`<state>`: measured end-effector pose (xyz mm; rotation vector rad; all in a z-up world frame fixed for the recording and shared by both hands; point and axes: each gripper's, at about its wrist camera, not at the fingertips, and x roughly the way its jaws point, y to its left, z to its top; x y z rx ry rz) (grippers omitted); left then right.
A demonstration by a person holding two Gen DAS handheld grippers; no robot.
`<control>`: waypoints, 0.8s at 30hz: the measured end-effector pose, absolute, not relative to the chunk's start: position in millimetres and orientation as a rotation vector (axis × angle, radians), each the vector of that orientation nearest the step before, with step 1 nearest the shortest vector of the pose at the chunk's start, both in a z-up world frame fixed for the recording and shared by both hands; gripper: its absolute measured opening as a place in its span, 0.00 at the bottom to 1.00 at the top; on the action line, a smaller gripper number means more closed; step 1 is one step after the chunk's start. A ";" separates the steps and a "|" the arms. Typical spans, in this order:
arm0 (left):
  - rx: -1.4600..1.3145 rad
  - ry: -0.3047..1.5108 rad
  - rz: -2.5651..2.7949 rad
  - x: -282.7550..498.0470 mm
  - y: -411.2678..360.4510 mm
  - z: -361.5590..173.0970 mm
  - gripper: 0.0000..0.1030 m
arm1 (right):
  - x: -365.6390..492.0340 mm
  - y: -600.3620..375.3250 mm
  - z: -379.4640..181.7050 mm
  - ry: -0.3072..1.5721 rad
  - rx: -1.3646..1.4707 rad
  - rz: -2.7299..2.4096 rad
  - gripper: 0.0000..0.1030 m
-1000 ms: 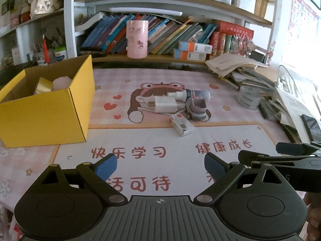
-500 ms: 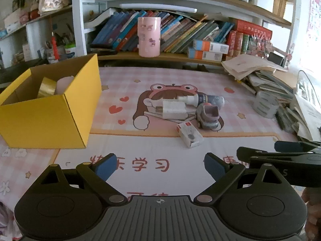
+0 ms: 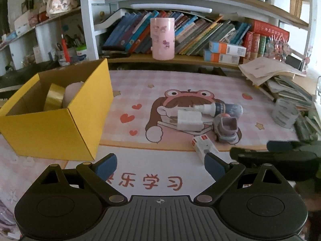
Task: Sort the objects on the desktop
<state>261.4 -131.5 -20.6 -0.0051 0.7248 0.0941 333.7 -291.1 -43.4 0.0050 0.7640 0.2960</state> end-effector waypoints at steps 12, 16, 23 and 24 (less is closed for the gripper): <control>0.034 0.735 0.120 259.7 -128.5 -18.4 0.93 | 393.4 -264.6 -61.2 0.764 -0.085 0.358 0.71; 0.042 0.740 0.108 264.1 -129.6 -19.6 0.93 | 401.4 -263.0 -69.0 0.800 -0.074 0.368 0.41; 0.062 0.737 0.045 280.6 -139.8 -26.9 0.93 | 387.2 -285.4 -56.7 0.731 0.000 0.362 0.39; 0.065 0.742 0.033 284.7 -142.1 -29.3 0.93 | 382.9 -291.1 -52.9 0.719 0.005 0.352 0.39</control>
